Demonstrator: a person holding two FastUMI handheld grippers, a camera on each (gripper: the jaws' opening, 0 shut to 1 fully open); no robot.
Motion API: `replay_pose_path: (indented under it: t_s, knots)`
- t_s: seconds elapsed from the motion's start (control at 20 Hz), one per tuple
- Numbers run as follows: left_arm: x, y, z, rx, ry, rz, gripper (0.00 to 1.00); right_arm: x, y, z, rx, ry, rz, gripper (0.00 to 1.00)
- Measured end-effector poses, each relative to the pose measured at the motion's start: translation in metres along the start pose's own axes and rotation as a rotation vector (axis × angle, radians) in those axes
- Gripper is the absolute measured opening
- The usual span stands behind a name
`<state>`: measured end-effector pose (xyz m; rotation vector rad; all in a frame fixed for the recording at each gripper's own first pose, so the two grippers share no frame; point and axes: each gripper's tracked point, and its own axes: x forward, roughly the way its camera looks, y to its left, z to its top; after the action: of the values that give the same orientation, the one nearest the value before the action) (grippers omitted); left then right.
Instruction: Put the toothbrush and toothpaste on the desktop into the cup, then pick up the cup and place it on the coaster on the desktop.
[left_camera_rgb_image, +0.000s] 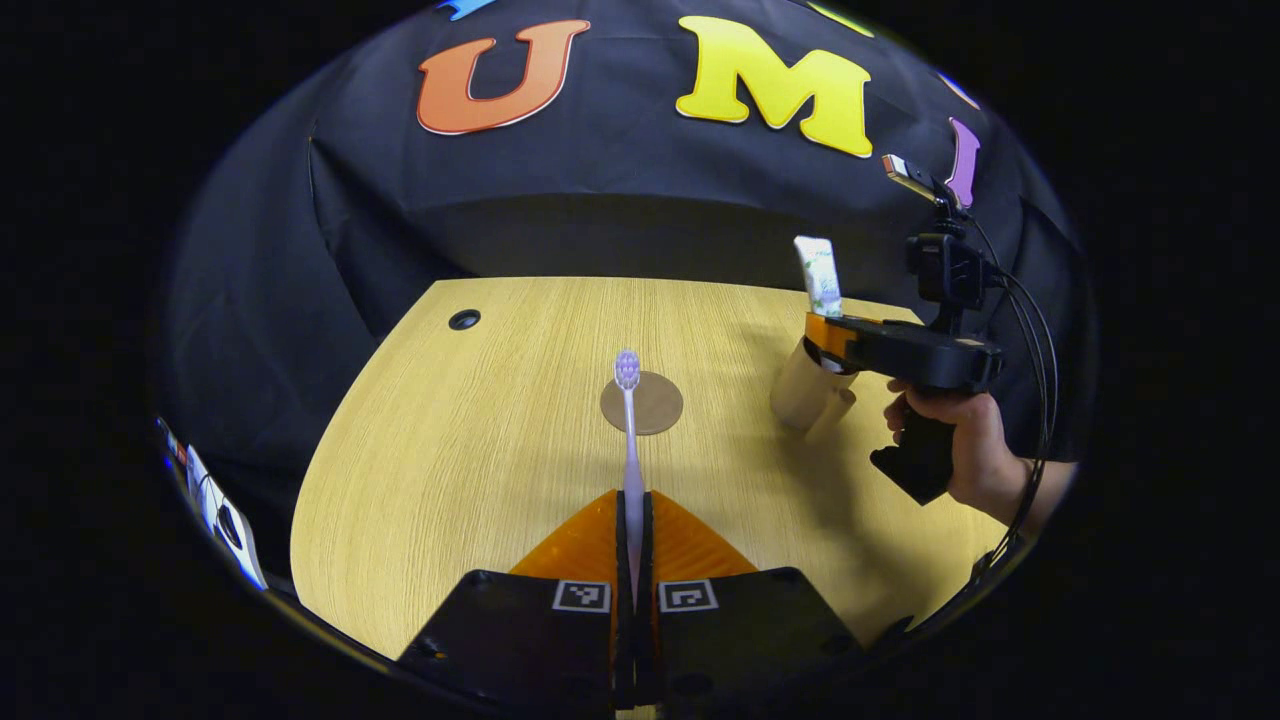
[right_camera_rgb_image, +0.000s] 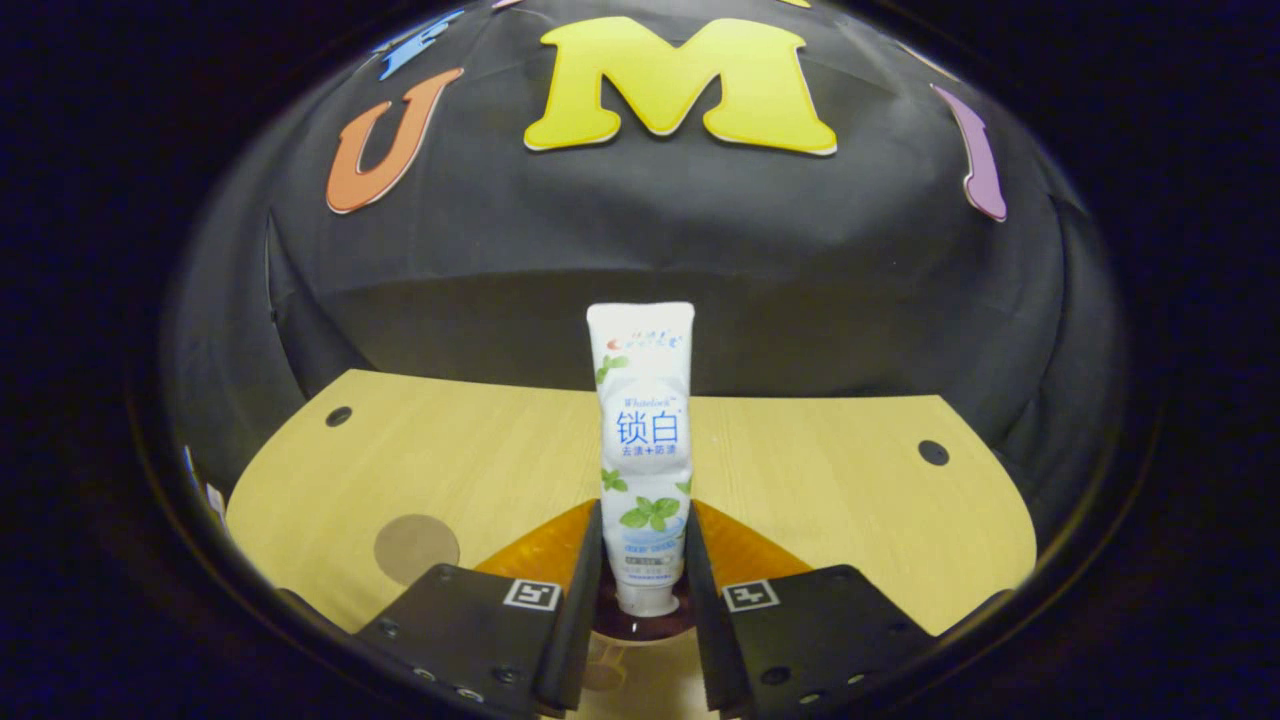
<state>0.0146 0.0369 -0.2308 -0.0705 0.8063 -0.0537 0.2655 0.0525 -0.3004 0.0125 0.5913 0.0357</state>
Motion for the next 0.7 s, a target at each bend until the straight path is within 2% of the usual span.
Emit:
replay_pose_path:
  t_s: [0.15, 0.2, 0.3, 0.35, 0.55, 0.7]
  knots:
    - [0.004, -0.003, 0.003, 0.009, -0.006, -0.007, 0.04, -0.002, 0.002, -0.003, 0.013, 0.010, -0.001, 0.52]
    - [0.005, -0.004, 0.005, 0.006, -0.012, -0.009, 0.04, -0.004, 0.001, -0.002, 0.012, 0.008, -0.003, 0.58]
    - [0.009, -0.005, 0.009, 0.007, -0.027, -0.014, 0.04, -0.008, 0.000, 0.002, 0.013, -0.001, -0.006, 0.61]
    - [0.012, -0.006, 0.012, 0.010, -0.038, -0.017, 0.04, -0.012, -0.003, 0.004, 0.014, -0.009, -0.011, 0.68]
    - [0.036, -0.013, 0.033, 0.006, -0.115, -0.042, 0.04, -0.037, -0.005, 0.020, 0.010, -0.042, -0.001, 0.73]
    - [0.064, -0.016, 0.065, 0.013, -0.220, -0.044, 0.04, -0.055, -0.013, 0.031, 0.013, -0.062, -0.001, 0.76]
